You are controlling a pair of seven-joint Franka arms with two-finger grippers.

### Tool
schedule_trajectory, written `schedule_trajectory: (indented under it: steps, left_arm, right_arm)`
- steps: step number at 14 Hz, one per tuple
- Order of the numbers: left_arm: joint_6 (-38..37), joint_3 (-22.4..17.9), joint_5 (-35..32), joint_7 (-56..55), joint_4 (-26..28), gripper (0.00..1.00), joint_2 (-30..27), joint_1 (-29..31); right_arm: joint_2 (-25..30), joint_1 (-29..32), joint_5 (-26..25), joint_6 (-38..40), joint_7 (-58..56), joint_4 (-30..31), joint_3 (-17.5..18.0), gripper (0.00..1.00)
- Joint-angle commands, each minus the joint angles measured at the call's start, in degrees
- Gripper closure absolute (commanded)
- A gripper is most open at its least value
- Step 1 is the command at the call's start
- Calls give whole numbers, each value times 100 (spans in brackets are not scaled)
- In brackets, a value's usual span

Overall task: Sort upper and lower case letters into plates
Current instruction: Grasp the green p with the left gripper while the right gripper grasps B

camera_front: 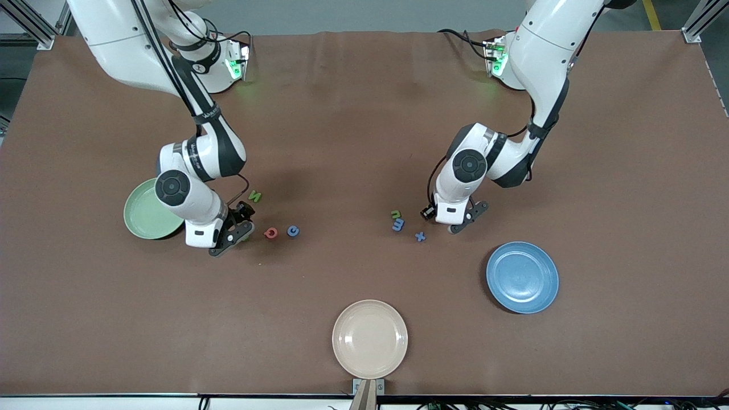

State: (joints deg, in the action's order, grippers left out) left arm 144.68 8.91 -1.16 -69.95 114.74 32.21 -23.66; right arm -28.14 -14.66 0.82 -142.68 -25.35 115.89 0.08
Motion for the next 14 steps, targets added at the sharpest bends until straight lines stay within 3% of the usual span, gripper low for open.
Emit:
schedule_trajectory:
  steps: [1, 4, 6, 7, 9, 14]
  left_arm:
    - [43, 23, -139, -115, -84, 40, 67, 11]
    - [34, 32, -147, -98, -84, 66, 58, -24]
    - [34, 23, -147, -10, -84, 95, 58, -24]
    - [34, 23, -156, 25, -84, 100, 58, 2]
    - [-9, 14, -357, 43, -84, 100, -91, 72]
    - [-229, 14, -472, 1111, -259, 100, -636, 1028]
  right_arm:
    - [-147, -2, -82, -58, -5, -119, 1, 9]
    - [-340, -2, -90, -58, -5, -286, 1, 22]
    - [-402, -2, -90, -67, 13, -295, 1, 27]
    - [-446, -2, -90, -76, 4, -330, 1, 28]
    - [-473, -2, -90, -93, 4, -330, 1, 32]
    - [-499, -2, -99, -93, -31, -330, 1, 59]
